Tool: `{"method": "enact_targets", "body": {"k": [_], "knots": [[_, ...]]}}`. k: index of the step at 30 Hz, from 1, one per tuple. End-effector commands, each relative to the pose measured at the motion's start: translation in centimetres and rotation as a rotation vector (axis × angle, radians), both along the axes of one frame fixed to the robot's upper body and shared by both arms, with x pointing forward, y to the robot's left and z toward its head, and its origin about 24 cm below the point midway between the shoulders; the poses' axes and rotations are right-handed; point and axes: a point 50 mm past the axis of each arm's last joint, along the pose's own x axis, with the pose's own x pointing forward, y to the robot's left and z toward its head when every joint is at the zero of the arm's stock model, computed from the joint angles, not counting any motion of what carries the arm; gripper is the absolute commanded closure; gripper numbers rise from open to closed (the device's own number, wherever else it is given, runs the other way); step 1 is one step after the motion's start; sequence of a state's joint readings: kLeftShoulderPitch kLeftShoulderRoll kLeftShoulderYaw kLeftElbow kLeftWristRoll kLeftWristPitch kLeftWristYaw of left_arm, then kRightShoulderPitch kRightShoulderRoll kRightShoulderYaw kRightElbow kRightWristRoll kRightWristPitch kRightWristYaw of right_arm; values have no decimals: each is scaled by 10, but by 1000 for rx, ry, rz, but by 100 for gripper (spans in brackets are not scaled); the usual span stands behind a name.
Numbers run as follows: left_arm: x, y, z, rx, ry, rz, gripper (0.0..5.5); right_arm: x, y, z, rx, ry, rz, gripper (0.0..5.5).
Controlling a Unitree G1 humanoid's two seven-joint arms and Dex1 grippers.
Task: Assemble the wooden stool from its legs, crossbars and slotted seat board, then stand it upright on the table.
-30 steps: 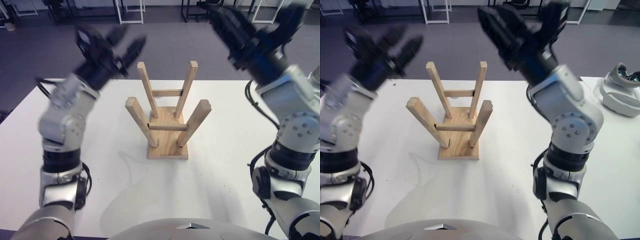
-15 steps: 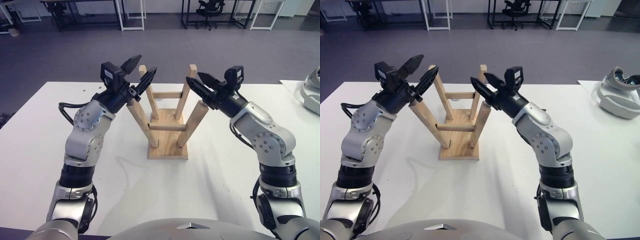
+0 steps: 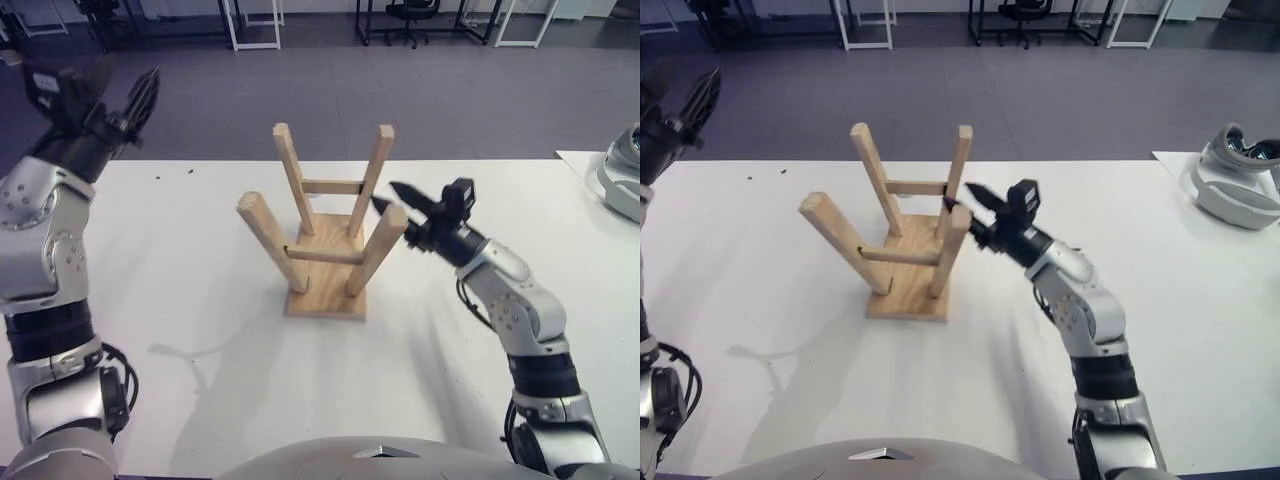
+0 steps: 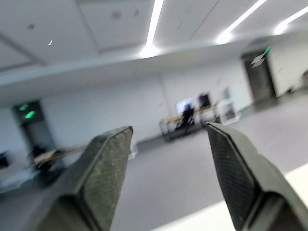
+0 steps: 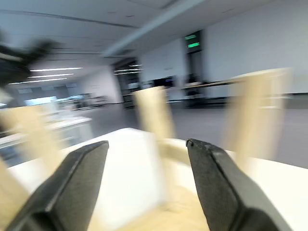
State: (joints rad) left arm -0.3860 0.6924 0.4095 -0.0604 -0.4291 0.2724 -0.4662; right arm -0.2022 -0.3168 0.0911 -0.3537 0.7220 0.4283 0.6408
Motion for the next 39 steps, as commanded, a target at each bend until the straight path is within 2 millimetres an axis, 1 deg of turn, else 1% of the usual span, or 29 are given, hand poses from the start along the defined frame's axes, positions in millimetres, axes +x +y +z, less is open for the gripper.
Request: {"method": "enact_targets", "body": {"k": [1,2,3,5,7,8,9,10,11,12,13,14,16,17,18,19,21,22,25,26,27,28,31,32,33,34,36,37,39], "knots": [[-10,9,-35,78,122,33,267,-24,15,25,78,-40,165,248],[-11,2,-42,91,155,1,267,-21,13,34,60,-79,139,248],[-13,-4,-49,103,186,-31,267,-14,7,44,39,-136,69,248],[-19,-17,-64,147,261,-112,267,8,-14,74,36,-254,-112,248],[-33,-29,-84,242,392,-222,267,25,-47,112,47,-378,-282,248],[-42,-32,-99,322,504,-260,267,36,-69,126,59,-402,-381,248],[-53,-31,-115,411,617,-297,267,52,-90,124,26,-373,-484,248],[-63,-31,-125,468,704,-334,267,71,-105,107,-40,-292,-549,248],[-69,-34,-131,498,757,-371,267,87,-114,82,-129,-203,-589,248],[-73,-39,-135,505,786,-411,267,101,-116,50,-233,-103,-589,248],[-74,-47,-140,502,806,-449,267,108,-114,12,-350,-8,-577,248],[-75,-55,-147,490,823,-478,267,112,-110,-23,-448,64,-561,248],[-79,-70,-164,477,872,-536,267,108,-101,-80,-584,176,-558,248],[-84,-76,-174,489,918,-560,267,104,-91,-102,-651,194,-538,248],[-92,-80,-183,501,967,-581,267,100,-78,-116,-706,174,-499,248],[-97,-82,-188,506,1002,-593,267,96,-67,-127,-733,160,-459,248],[-99,-78,-193,510,1032,-556,267,86,-49,-139,-745,126,-342,248],[-98,-75,-196,519,1037,-525,267,82,-46,-143,-740,121,-292,248],[-86,-74,-203,499,996,-421,267,68,-47,-150,-699,129,-118,248],[-81,-72,-201,489,963,-378,267,64,-49,-152,-694,126,-64,248],[-77,-69,-196,472,929,-349,267,60,-52,-152,-697,121,-22,248],[-75,-59,-185,479,896,-300,267,56,-56,-153,-709,114,9,248],[-84,-34,-142,496,821,-232,267,46,-68,-157,-738,92,41,248],[-87,-29,-132,510,813,-226,267,43,-70,-158,-736,87,36,248],[-91,-25,-127,529,819,-227,267,40,-71,-159,-729,83,24,248],[-95,-24,-127,541,841,-237,267,37,-72,-161,-729,80,11,248],[-104,-27,-140,564,916,-271,267,33,-72,-164,-734,73,-3,248],[-108,-33,-152,550,950,-302,267,32,-72,-165,-741,69,-11,248],[-113,-55,-196,473,1034,-343,267,32,-75,-166,-776,73,-34,248]]}}
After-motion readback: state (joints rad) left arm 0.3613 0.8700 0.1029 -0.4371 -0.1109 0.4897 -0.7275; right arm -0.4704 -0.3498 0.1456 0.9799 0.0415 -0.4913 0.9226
